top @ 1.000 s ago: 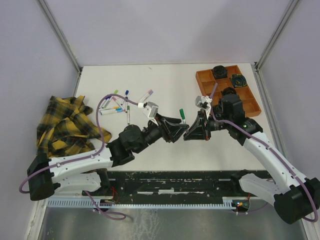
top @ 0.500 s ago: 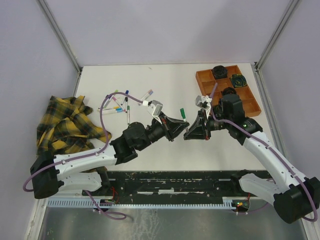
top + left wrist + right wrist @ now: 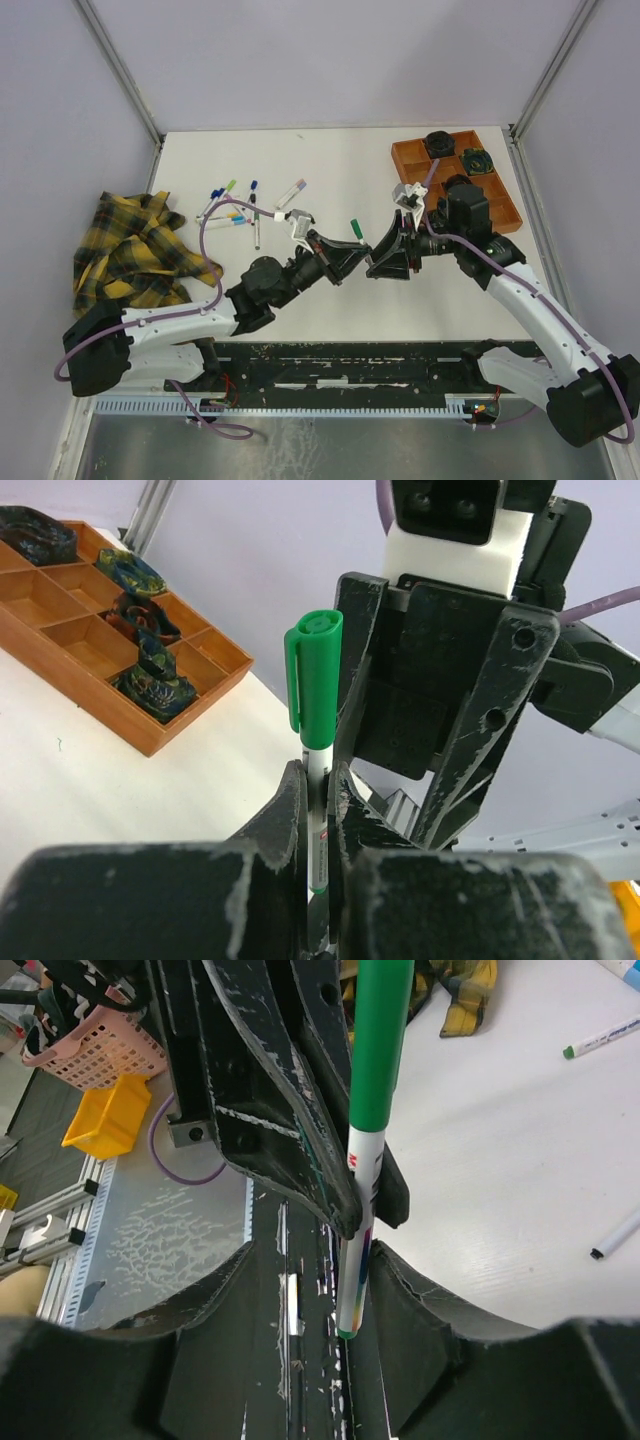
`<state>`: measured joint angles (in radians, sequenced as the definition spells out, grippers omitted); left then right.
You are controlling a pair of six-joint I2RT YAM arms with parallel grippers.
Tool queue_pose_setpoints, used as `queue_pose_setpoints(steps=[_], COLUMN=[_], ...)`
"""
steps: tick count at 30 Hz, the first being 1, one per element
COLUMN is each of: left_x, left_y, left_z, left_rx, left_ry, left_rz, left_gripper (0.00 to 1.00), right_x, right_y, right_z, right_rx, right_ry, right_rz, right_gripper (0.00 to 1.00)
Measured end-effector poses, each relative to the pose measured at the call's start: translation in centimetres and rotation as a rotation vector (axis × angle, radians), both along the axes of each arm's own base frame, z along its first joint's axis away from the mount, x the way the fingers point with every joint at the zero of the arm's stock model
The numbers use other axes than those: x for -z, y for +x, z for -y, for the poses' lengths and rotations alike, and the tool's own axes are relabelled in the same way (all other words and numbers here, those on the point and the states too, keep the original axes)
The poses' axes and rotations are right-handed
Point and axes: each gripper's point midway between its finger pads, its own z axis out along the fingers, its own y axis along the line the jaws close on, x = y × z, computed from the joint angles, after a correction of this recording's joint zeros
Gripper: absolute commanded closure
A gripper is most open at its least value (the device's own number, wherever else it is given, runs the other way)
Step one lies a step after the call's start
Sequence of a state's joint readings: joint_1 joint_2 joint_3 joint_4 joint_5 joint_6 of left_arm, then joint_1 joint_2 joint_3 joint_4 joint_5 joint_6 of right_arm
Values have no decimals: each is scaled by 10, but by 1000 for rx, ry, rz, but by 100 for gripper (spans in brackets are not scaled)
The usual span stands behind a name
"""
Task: Open the pen caps
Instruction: Pick up the pen from the center of the board, then open the pen cap from the pen.
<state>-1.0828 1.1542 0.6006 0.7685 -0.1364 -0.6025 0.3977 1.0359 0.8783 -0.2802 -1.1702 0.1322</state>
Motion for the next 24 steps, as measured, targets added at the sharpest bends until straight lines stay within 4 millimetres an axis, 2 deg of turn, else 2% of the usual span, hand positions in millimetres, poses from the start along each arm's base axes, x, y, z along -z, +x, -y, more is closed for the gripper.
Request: queue_pose_setpoints(steps=[5, 11, 14, 21, 22, 24], left_x=[4, -5, -8, -13, -13, -14], left_y=[2, 2, 3, 2, 2, 1], left_z=[-4, -2, 0, 2, 2, 2], left_rx=[-16, -11, -6, 7, 7, 9], left_ry=[-65, -143, -172, -210, -213, -218], left_rz=[0, 11, 14, 16, 16, 13], left_gripper=[97, 97, 97, 97, 97, 88], right_x=[-5, -4, -3, -4, -4, -5], right_y=[4, 7, 9, 12, 12, 13], right_z=[-3, -4, -5, -6, -6, -6], right_rx=[15, 33, 42, 55, 55, 55], right_ry=[26, 39, 43, 50, 50, 52], right_rz=[-10, -31, -32, -28, -28, -25], right_gripper=[47, 52, 62, 97, 100, 100])
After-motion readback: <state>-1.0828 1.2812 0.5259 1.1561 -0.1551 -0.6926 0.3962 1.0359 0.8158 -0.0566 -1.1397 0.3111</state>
